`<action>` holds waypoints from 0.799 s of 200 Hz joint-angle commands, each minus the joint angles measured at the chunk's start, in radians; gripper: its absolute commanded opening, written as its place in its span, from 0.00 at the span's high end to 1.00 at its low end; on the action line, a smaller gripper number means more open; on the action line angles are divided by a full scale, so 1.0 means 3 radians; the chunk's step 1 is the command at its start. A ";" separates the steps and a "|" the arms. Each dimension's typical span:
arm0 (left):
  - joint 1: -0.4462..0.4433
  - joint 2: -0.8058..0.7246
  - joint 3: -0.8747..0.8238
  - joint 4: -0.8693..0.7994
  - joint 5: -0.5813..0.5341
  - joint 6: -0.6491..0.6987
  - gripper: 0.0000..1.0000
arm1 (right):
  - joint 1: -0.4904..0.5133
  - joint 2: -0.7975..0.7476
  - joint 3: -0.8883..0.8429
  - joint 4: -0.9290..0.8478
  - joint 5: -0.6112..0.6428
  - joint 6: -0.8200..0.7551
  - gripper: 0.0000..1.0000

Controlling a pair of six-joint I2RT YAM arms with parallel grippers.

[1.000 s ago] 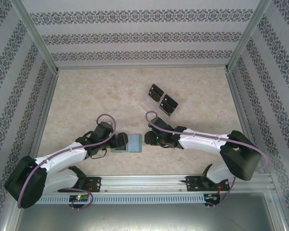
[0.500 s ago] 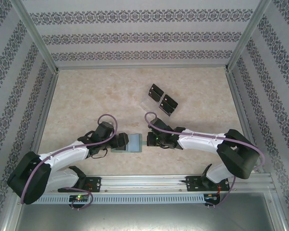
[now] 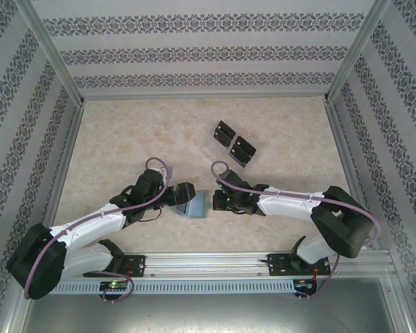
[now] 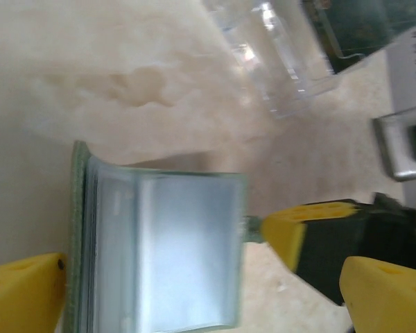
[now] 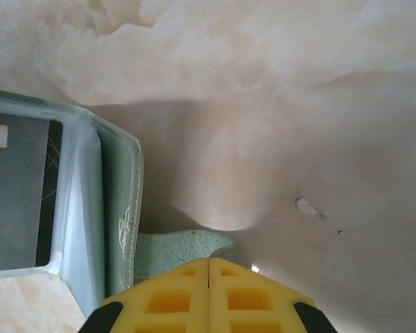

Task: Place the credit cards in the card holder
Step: Close the card holder at the center of the table.

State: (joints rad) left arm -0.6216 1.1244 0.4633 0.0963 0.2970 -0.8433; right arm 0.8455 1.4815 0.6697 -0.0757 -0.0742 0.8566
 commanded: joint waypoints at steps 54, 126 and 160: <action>-0.0528 0.0874 0.0357 0.0853 -0.0091 -0.0258 0.00 | -0.0125 -0.0202 -0.0160 0.0128 -0.0059 -0.0039 1.00; -0.0683 0.1309 0.0248 0.1250 -0.0457 -0.0493 0.00 | -0.0236 -0.0308 -0.0289 0.0198 -0.0126 -0.0045 1.00; -0.0741 0.1179 0.0240 0.1067 -0.0660 -0.0506 0.00 | -0.0251 -0.0327 -0.0256 0.0187 -0.0177 -0.0059 1.00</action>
State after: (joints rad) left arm -0.8268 1.4998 0.5499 0.4202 0.1764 -0.9745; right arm 0.7746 1.4067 0.5934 -0.0406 -0.1040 0.8562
